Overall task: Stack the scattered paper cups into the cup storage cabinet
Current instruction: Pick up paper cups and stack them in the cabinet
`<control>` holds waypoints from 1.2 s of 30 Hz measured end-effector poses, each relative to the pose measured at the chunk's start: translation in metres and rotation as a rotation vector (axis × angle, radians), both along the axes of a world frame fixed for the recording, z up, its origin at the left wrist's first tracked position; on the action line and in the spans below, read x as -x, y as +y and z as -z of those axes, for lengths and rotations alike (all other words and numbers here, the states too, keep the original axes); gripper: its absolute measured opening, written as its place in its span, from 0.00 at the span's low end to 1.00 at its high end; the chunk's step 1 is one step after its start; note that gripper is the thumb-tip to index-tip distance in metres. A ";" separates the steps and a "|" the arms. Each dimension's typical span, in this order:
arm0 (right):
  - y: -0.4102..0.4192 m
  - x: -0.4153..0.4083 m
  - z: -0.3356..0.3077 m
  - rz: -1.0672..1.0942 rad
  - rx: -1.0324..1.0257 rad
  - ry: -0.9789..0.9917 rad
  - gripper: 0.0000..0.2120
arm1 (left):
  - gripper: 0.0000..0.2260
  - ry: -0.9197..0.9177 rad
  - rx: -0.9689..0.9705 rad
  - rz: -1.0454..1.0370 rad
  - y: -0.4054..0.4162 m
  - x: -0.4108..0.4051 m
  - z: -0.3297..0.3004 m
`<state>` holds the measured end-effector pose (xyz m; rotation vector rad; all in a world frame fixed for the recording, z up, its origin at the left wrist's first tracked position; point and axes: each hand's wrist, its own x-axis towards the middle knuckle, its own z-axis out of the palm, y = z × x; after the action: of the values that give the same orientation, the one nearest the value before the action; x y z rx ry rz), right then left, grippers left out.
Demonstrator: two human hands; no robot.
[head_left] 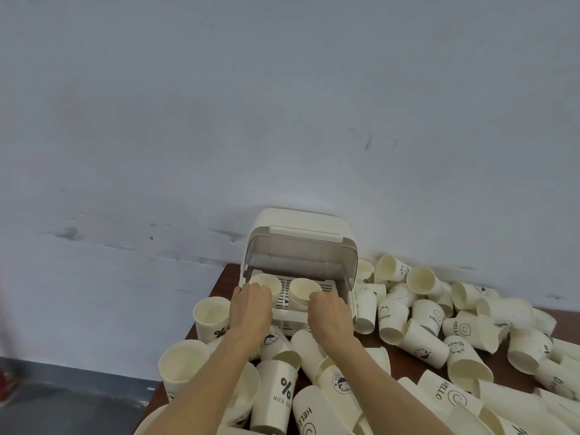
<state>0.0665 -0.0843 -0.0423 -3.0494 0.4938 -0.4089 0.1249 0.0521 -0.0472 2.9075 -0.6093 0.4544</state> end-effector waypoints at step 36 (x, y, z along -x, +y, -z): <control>0.005 0.143 -0.068 -0.067 -0.101 -0.152 0.07 | 0.19 0.066 0.465 0.315 -0.017 0.131 -0.062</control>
<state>-0.0761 -0.0791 0.0255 -2.9000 0.3917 -0.5874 -0.0065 0.0347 0.0147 2.3288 -0.8098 0.3930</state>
